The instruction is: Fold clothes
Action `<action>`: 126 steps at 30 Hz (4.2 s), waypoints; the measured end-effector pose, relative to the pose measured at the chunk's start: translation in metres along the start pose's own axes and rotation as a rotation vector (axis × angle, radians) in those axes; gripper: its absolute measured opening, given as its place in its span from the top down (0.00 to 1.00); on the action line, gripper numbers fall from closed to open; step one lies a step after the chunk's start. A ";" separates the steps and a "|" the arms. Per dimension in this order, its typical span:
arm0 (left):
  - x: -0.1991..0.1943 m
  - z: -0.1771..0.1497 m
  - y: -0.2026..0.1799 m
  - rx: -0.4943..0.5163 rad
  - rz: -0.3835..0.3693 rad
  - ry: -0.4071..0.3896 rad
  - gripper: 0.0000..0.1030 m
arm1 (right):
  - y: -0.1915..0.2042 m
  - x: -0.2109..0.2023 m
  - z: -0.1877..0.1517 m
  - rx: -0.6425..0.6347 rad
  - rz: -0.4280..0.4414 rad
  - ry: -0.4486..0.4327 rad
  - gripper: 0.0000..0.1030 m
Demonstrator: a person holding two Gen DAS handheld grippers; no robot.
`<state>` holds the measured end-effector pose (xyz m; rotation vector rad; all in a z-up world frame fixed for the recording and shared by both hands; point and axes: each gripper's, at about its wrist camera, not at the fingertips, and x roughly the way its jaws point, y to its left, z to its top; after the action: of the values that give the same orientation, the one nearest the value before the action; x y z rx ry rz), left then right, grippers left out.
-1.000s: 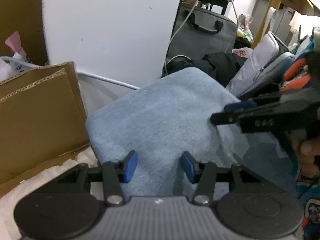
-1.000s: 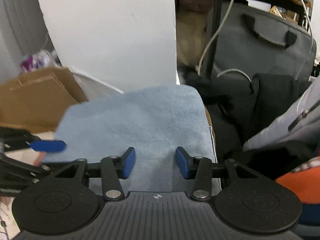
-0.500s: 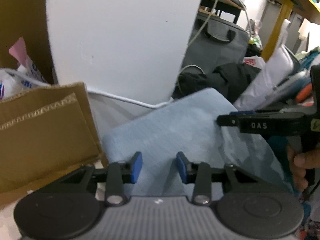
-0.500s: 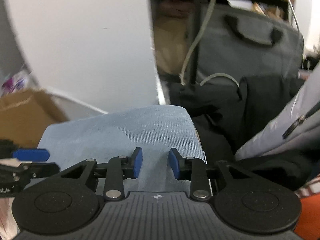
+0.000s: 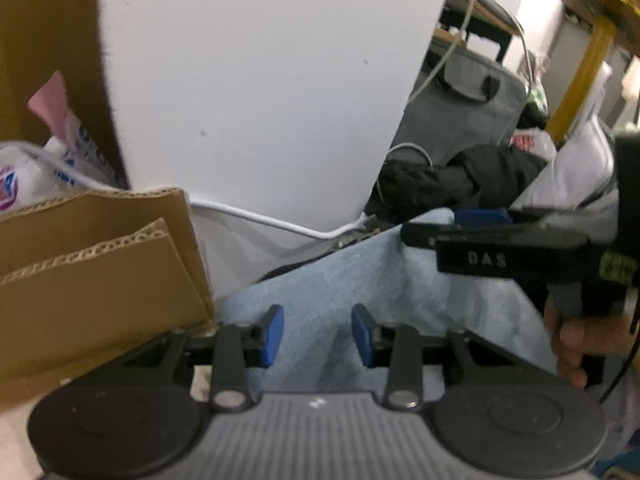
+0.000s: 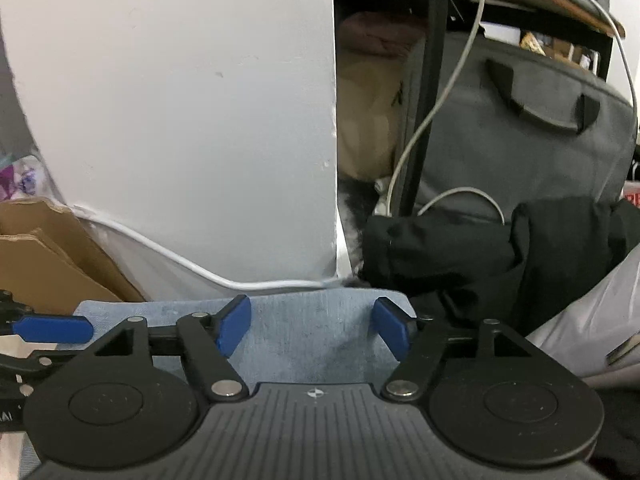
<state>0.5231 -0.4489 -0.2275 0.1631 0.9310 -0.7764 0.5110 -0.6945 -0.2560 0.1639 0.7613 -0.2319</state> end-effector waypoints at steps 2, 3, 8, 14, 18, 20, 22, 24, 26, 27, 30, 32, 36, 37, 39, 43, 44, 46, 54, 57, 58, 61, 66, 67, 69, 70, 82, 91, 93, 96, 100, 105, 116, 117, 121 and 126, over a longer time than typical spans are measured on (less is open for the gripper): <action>-0.013 -0.002 -0.001 -0.017 -0.021 -0.013 0.62 | 0.002 -0.014 -0.004 0.010 0.024 -0.015 0.30; -0.018 -0.005 -0.004 -0.017 -0.036 -0.016 0.62 | 0.004 -0.021 -0.010 0.009 0.032 -0.021 0.30; -0.034 -0.028 -0.017 -0.014 -0.182 -0.017 0.70 | 0.018 -0.050 -0.050 -0.015 0.072 -0.013 0.30; -0.015 -0.052 -0.016 0.018 -0.143 0.031 0.82 | 0.023 -0.062 -0.082 -0.019 0.084 -0.024 0.30; -0.006 -0.059 -0.009 0.041 -0.080 0.043 0.97 | 0.020 -0.062 -0.094 0.000 0.093 -0.008 0.30; -0.003 -0.059 -0.009 0.063 -0.064 0.054 0.97 | 0.022 -0.067 -0.104 -0.023 0.093 -0.012 0.30; 0.000 -0.059 -0.015 0.095 -0.046 0.052 0.97 | 0.023 -0.071 -0.114 -0.051 0.084 -0.018 0.30; -0.002 -0.062 -0.019 0.123 -0.021 0.045 0.97 | 0.022 -0.078 -0.123 -0.065 0.064 -0.021 0.30; -0.002 -0.062 -0.021 0.122 -0.015 0.047 0.97 | 0.018 -0.085 -0.132 -0.076 0.044 -0.023 0.31; -0.001 -0.062 -0.020 0.111 -0.017 0.053 0.97 | 0.016 -0.089 -0.137 -0.086 0.032 -0.025 0.31; 0.000 -0.060 -0.018 0.089 -0.021 0.067 0.97 | 0.008 -0.102 -0.153 -0.111 -0.003 -0.041 0.31; 0.000 -0.060 -0.018 0.090 -0.019 0.071 0.97 | 0.003 -0.112 -0.164 -0.123 -0.021 -0.054 0.31; 0.000 -0.059 -0.019 0.093 -0.013 0.080 0.97 | -0.008 -0.128 -0.182 -0.107 -0.066 -0.058 0.31; 0.000 -0.059 -0.019 0.093 -0.012 0.082 0.97 | -0.012 -0.132 -0.186 -0.089 -0.064 -0.057 0.31; -0.001 -0.051 -0.015 0.034 -0.018 0.125 0.97 | -0.017 -0.140 -0.194 -0.066 -0.089 -0.046 0.31; -0.020 -0.042 -0.032 0.067 0.018 0.146 0.96 | -0.018 -0.159 -0.203 -0.002 -0.088 -0.034 0.44; -0.025 -0.046 -0.039 0.096 0.010 0.140 0.95 | -0.016 -0.163 -0.205 0.004 -0.083 -0.038 0.45; -0.036 -0.055 -0.053 0.152 -0.007 0.129 0.94 | -0.012 -0.168 -0.206 0.032 -0.067 -0.053 0.47; -0.020 -0.084 -0.052 0.184 0.006 0.148 0.97 | -0.006 -0.155 -0.224 0.186 -0.016 -0.035 0.57; -0.015 -0.086 -0.052 0.213 0.036 0.151 0.97 | -0.009 -0.155 -0.231 0.242 0.007 -0.017 0.57; -0.014 -0.087 -0.053 0.228 0.050 0.148 0.97 | -0.010 -0.157 -0.234 0.253 0.012 -0.014 0.57; -0.011 -0.093 -0.055 0.259 0.083 0.132 0.97 | -0.013 -0.163 -0.240 0.301 0.030 -0.006 0.57; -0.010 -0.093 -0.046 0.207 0.054 0.134 0.97 | -0.036 -0.164 -0.258 0.533 0.147 -0.026 0.56; -0.010 -0.093 -0.047 0.211 0.054 0.132 0.97 | -0.040 -0.158 -0.264 0.598 0.191 -0.030 0.55; -0.010 -0.094 -0.048 0.219 0.056 0.130 0.97 | -0.049 -0.146 -0.276 0.729 0.279 -0.038 0.53; -0.010 -0.095 -0.048 0.221 0.057 0.129 0.97 | -0.053 -0.140 -0.282 0.795 0.324 -0.041 0.50; -0.022 -0.097 -0.056 0.265 0.079 0.130 0.97 | -0.048 -0.139 -0.305 0.916 0.457 -0.147 0.78; -0.054 -0.126 -0.060 0.228 0.074 0.145 0.96 | -0.048 -0.151 -0.292 0.860 0.418 -0.136 0.79; -0.058 -0.132 -0.064 0.243 0.095 0.148 0.96 | -0.048 -0.150 -0.292 0.860 0.413 -0.133 0.79; -0.061 -0.137 -0.068 0.264 0.111 0.158 0.96 | -0.047 -0.151 -0.292 0.843 0.402 -0.128 0.79; -0.070 -0.138 -0.063 0.201 0.094 0.181 0.78 | -0.044 -0.155 -0.288 0.803 0.380 -0.110 0.79; -0.076 -0.145 -0.052 0.104 0.048 0.164 0.53 | -0.042 -0.161 -0.282 0.758 0.350 -0.103 0.76; -0.055 -0.150 -0.039 -0.026 -0.065 0.154 0.45 | -0.046 -0.160 -0.286 0.784 0.331 -0.094 0.63; -0.053 -0.152 -0.039 -0.029 -0.075 0.154 0.44 | -0.046 -0.159 -0.286 0.785 0.327 -0.095 0.62; -0.051 -0.157 -0.038 -0.038 -0.105 0.154 0.52 | -0.049 -0.155 -0.286 0.827 0.344 -0.097 0.61; -0.051 -0.159 -0.032 -0.061 -0.118 0.197 0.70 | -0.044 -0.152 -0.283 0.817 0.325 -0.081 0.64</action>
<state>0.3785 -0.3739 -0.2783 0.1338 1.1577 -0.8501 0.2055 -0.6495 -0.3543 1.0371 0.5125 -0.2272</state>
